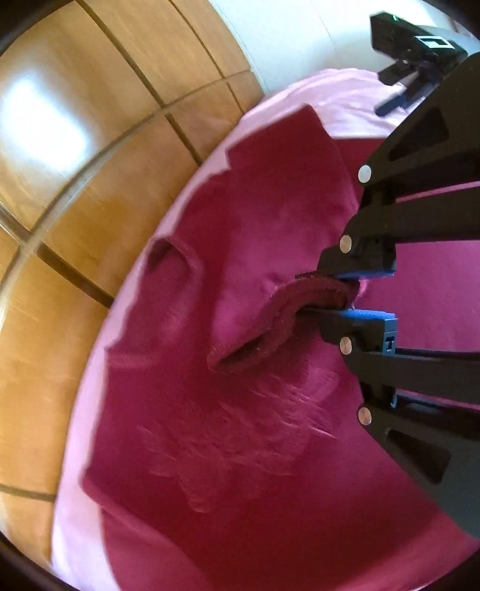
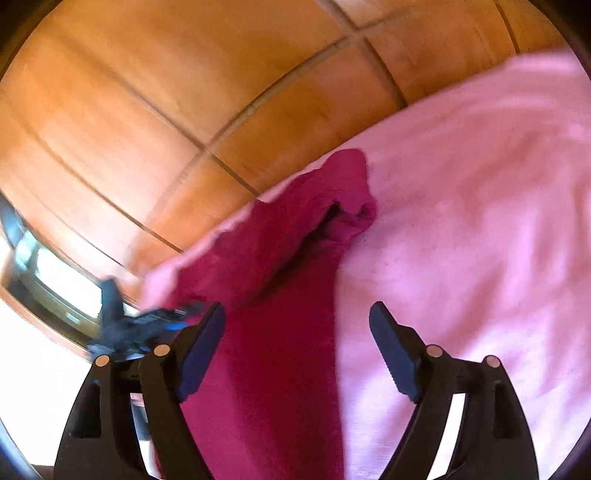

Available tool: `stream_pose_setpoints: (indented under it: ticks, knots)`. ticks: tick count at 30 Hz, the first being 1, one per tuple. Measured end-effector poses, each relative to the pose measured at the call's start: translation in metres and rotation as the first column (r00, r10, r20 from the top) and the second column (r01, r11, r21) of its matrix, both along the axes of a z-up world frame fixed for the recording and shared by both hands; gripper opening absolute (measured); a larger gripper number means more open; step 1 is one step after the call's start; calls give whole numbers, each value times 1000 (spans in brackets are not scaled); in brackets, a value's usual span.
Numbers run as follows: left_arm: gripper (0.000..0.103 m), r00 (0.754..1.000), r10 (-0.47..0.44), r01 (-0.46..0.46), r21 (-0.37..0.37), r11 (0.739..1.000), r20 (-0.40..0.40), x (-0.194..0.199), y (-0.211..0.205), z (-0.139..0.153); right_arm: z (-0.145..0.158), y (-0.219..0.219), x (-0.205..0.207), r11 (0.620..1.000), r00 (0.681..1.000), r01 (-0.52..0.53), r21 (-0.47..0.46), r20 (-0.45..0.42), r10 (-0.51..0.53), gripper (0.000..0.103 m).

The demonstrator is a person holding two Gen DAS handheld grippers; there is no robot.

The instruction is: Fold small clothes

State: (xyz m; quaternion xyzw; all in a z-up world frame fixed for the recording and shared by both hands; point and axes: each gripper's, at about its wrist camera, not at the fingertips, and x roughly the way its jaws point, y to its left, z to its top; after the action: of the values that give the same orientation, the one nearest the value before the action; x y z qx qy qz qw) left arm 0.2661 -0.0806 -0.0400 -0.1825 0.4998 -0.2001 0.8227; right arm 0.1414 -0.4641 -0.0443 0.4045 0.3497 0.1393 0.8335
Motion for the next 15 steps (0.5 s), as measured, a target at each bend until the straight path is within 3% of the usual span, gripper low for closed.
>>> stream_pose_setpoints:
  ticks: [2, 4, 6, 9, 11, 15]
  knots:
    - [11, 997, -14, 14, -9, 1000, 81, 1, 2, 23, -4, -4, 9, 989, 999, 5, 150, 35, -10, 92]
    - [11, 988, -11, 15, -28, 1000, 153, 1, 7, 51, -11, -6, 27, 949, 999, -9, 315, 52, -8, 95]
    - [11, 976, -3, 13, -45, 999, 218, 0, 16, 76, -16, -7, 45, 919, 998, 3, 395, 53, -26, 97]
    - [11, 960, 16, 3, -69, 998, 278, -1, 36, 103, -24, -1, 74, 885, 999, 16, 466, 30, -34, 100]
    - [11, 952, 31, -12, -61, 998, 305, -1, 48, 110, -27, 0, 87, 888, 998, 46, 458, 11, -57, 100]
    - [9, 948, 111, -118, 4, 993, 299, 9, 82, 99, -32, -2, 92, 896, 994, 108, 430, -22, -109, 100]
